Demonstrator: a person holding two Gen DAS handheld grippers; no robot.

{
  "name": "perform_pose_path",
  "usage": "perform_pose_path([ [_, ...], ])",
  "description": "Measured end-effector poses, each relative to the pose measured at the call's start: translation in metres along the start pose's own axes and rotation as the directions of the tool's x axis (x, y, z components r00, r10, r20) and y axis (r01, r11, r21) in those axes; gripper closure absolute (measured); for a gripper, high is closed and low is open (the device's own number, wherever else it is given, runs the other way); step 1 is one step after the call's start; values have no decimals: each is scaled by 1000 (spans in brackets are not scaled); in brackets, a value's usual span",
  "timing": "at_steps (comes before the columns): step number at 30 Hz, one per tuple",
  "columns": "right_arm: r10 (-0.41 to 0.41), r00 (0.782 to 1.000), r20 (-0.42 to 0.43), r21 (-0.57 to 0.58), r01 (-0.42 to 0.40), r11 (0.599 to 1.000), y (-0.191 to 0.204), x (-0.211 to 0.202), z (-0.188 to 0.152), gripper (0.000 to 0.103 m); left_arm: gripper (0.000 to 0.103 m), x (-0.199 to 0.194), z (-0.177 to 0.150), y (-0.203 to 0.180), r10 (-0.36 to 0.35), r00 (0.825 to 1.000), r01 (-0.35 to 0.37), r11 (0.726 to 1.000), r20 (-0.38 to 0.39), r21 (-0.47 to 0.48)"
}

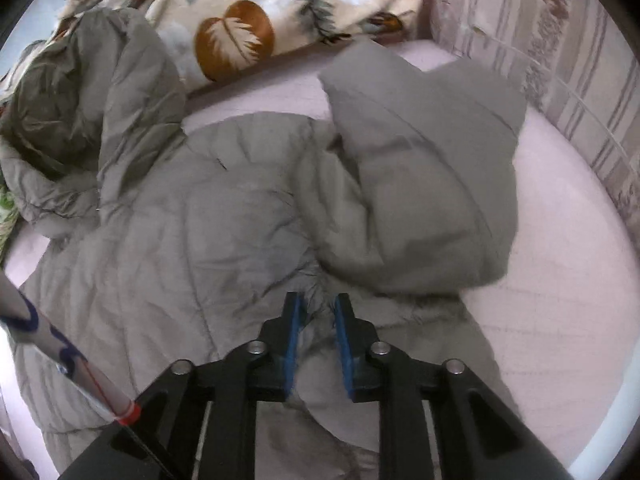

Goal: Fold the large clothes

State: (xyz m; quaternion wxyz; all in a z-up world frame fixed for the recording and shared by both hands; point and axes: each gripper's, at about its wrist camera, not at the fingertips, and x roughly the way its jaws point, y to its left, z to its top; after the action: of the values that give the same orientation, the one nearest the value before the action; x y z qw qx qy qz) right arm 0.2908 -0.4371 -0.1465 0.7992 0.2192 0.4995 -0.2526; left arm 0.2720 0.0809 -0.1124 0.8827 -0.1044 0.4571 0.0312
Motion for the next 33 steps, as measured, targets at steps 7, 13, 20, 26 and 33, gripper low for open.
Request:
perform_pose_path([
  [7, -45, 979, 198, -88, 63, 994, 9, -58, 0, 75, 39, -3, -3, -8, -8, 1000, 8, 1000, 7, 25],
  [13, 118, 989, 94, -129, -105, 986, 40, -45, -14, 59, 39, -2, -9, -14, -5, 1000, 5, 999, -2, 46],
  [20, 79, 997, -1, -136, -78, 988, 64, 18, -39, 58, 39, 1, -9, -17, 4, 1000, -3, 998, -8, 66],
  [26, 86, 996, 1, -162, -85, 983, 65, -2, -33, 56, 39, 0, -12, -25, 0, 1000, 1, 997, -13, 81],
  [33, 227, 971, 71, -33, -225, 974, -18, -56, -10, 52, 39, 1, -28, -48, -52, 997, 59, 990, -59, 130],
])
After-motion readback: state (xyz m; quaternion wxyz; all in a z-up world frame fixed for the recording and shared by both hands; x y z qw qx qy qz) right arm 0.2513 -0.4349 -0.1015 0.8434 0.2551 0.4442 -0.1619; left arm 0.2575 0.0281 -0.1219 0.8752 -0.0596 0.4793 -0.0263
